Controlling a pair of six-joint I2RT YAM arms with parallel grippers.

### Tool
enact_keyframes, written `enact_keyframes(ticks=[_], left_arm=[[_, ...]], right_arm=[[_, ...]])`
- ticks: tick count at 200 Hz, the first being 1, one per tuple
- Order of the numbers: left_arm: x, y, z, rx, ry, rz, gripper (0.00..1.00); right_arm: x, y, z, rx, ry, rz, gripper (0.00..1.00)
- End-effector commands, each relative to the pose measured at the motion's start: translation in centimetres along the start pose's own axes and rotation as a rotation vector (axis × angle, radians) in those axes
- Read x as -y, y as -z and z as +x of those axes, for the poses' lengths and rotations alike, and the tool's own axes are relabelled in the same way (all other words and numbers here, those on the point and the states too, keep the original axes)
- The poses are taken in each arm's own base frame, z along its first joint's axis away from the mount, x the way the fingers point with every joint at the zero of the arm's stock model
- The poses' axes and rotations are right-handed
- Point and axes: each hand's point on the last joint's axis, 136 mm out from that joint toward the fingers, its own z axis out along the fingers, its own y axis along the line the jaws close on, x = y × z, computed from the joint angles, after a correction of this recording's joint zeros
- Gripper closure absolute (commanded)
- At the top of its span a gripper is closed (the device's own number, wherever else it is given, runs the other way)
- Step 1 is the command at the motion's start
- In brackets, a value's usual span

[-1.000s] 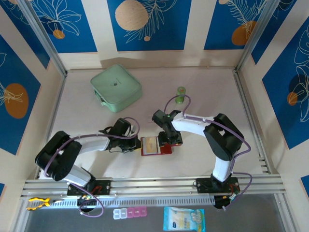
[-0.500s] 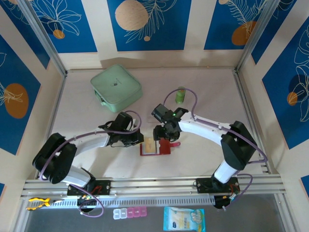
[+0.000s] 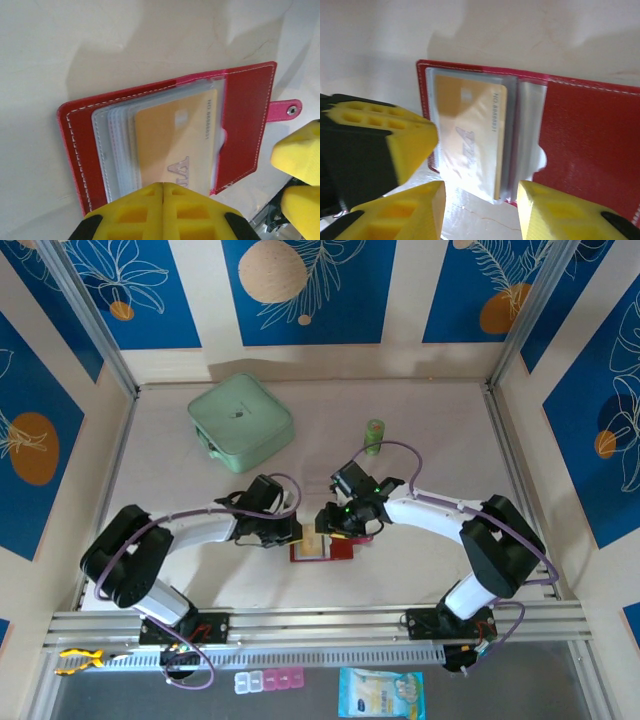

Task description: Take the credit cards out of the card holder

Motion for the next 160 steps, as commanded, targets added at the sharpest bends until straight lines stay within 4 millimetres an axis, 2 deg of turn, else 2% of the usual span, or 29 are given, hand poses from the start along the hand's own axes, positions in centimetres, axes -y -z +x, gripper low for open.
enact_keyframes(ticks=[1,68,160], left_arm=[[-0.3,-0.4,0.7,-0.036,-0.013,-0.016,0.97],[-1.8,-0.8,1.6,-0.059,0.005,-0.056,0.99],[-2.1,-0.9,1.8,-0.065,0.014,-0.059,1.0]], right_arm=[[-1.1,-0.6,0.1,-0.028,-0.006,-0.087,0.6],[-0.4,-2.1,0.3,-0.07,-0.026,-0.087,0.66],[0.7,-3.4,0.8,-0.106,-0.046,-0.052,0.71]])
